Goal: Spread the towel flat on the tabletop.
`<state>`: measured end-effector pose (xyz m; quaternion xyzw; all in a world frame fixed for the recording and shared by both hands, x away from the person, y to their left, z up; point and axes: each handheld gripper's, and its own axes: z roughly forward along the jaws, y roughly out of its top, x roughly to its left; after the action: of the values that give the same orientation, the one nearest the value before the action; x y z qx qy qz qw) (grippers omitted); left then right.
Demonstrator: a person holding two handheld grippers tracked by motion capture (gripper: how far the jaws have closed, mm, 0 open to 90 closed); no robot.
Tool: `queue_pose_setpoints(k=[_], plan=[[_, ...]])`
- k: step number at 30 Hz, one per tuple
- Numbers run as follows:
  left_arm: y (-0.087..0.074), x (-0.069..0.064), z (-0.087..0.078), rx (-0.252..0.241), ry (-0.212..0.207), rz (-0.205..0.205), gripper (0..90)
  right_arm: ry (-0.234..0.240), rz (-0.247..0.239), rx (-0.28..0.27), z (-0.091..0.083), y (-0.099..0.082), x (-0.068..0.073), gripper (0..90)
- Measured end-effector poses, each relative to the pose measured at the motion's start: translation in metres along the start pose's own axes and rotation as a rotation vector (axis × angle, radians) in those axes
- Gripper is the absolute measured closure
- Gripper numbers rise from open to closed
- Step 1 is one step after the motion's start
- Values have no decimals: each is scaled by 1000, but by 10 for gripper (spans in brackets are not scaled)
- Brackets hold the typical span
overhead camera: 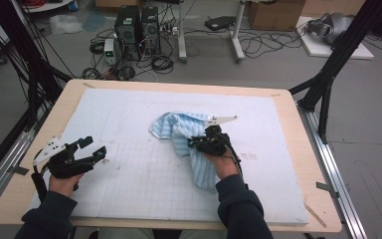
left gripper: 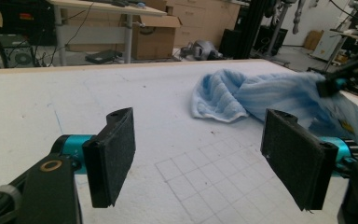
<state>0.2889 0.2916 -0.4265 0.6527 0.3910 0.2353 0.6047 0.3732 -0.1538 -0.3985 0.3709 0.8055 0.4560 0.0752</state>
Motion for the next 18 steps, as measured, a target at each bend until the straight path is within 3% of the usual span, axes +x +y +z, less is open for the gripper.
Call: queue_pose_setpoints(k=[4,7,9,14,18], plan=[[0,2,0,4,-2,2,265,-184,8,22,-8,-4,-28,799],[-1,2,0,1,0,-4,265,-263,17,26,-11,-8,-45,793],[-1,1,1,5,-1,1,265,-316,-8,38,-11,-9,-52,785],[-1,0,2,7,-5,2,265,-393,-52,85,-1,-14,-63,713],[-1,1,1,9,-6,1,265,-386,-44,42,-6,-12,-61,594]])
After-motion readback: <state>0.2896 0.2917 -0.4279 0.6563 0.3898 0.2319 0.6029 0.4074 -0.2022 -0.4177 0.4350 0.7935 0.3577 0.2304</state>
